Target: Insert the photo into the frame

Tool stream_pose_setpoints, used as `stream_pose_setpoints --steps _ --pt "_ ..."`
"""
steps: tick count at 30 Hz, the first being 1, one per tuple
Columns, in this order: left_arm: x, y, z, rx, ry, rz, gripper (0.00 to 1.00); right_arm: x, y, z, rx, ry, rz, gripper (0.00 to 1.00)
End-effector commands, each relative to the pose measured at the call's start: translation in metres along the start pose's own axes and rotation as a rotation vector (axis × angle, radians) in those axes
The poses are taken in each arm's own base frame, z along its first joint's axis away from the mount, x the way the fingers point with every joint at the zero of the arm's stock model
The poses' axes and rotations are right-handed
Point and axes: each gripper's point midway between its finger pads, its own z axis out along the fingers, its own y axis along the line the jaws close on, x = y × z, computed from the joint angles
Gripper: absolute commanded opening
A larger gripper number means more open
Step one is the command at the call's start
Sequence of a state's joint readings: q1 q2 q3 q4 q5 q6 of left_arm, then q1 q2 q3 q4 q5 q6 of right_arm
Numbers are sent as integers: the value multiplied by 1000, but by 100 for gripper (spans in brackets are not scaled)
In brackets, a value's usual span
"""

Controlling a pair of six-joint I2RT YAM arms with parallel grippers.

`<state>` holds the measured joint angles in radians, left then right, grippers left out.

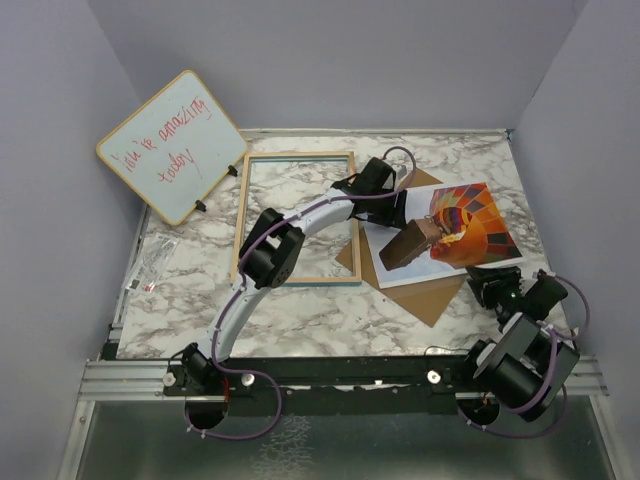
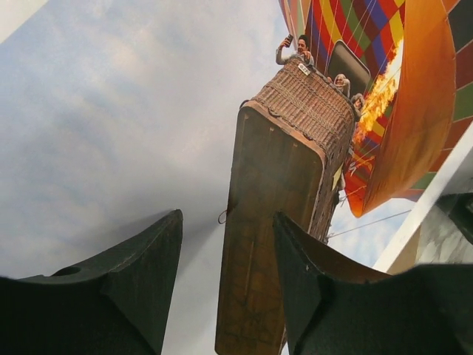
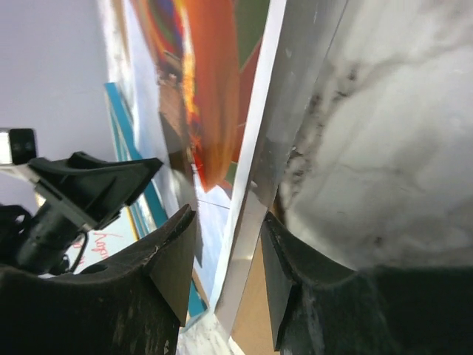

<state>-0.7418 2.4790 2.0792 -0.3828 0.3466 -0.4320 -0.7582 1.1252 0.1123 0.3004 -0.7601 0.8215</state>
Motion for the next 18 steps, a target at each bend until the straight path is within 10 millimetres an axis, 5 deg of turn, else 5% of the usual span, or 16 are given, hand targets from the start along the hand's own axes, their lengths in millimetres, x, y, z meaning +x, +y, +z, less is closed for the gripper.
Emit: stream_pose_setpoints --steps 1,9,18 --pt "97 73 24 -220 258 -70 55 -8 40 -8 -168 -23 -116 41" --pt "96 74 26 -230 262 -76 55 -10 51 -15 -202 -52 -197 28" --pt "88 69 25 -225 248 -77 56 -11 46 -7 -172 15 -159 1"
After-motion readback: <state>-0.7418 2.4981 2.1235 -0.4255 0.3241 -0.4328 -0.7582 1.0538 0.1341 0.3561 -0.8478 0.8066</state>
